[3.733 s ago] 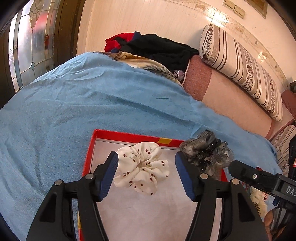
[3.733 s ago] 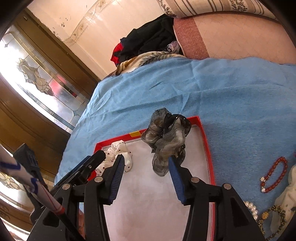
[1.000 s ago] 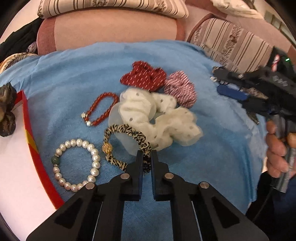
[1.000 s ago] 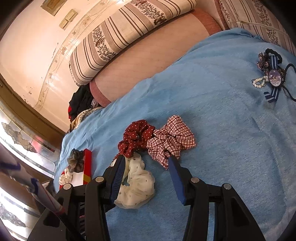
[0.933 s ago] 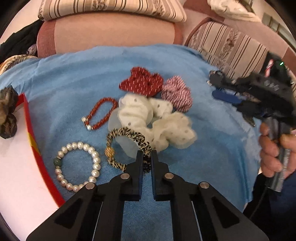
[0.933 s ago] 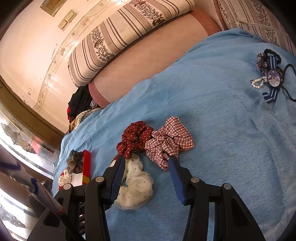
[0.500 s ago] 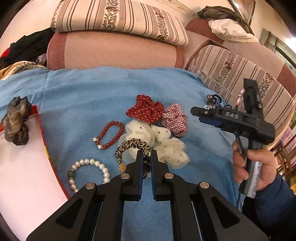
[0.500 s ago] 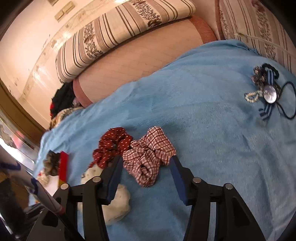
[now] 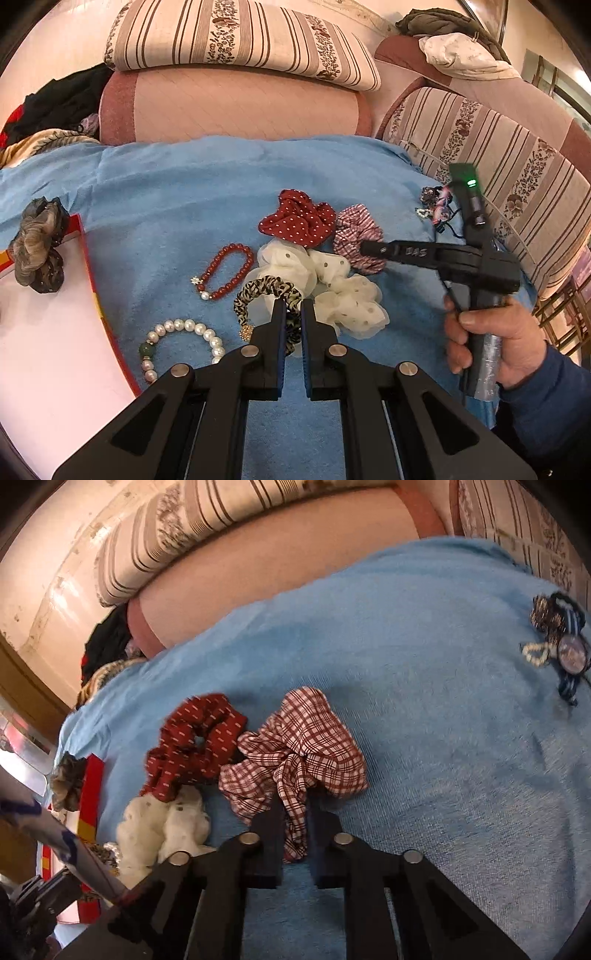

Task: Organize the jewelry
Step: 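Grasp the leopard scrunchie with the left gripper while the right grasps the checked scrunchie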

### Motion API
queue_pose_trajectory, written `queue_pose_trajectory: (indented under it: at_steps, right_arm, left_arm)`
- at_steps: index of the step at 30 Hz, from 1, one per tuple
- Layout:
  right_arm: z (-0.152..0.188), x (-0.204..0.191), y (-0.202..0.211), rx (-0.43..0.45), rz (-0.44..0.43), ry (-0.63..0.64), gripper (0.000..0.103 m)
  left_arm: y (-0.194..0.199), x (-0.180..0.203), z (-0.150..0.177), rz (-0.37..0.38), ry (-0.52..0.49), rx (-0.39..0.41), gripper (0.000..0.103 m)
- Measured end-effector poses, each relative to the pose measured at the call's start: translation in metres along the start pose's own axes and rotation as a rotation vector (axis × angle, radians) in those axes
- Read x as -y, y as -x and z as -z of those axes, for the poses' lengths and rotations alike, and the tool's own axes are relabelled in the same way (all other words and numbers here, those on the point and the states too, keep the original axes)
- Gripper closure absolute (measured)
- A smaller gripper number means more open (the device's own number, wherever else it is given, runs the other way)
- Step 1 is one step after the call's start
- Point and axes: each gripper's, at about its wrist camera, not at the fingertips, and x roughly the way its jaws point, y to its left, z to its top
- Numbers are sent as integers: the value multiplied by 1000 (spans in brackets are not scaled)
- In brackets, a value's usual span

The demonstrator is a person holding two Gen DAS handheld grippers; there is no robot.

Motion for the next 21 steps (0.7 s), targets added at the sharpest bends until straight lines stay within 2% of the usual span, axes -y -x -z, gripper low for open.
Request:
queue_pose_trajectory:
  at_steps: [4, 9, 16, 21]
  right_arm:
    - [-1, -7, 28, 97, 17, 24, 94]
    - [1, -13, 55, 179, -13, 30, 94]
    - [9, -35, 68, 208, -53, 110, 94]
    - [15, -51, 69, 221, -74, 170, 94]
  left_arm:
    - [2, 0, 0, -17, -2, 12, 96]
    - [0, -1, -2, -35, -6, 20, 96]
    - [2, -2, -3, -55, -5, 37, 96]
    - [4, -4, -3, -98, -7, 61, 96]
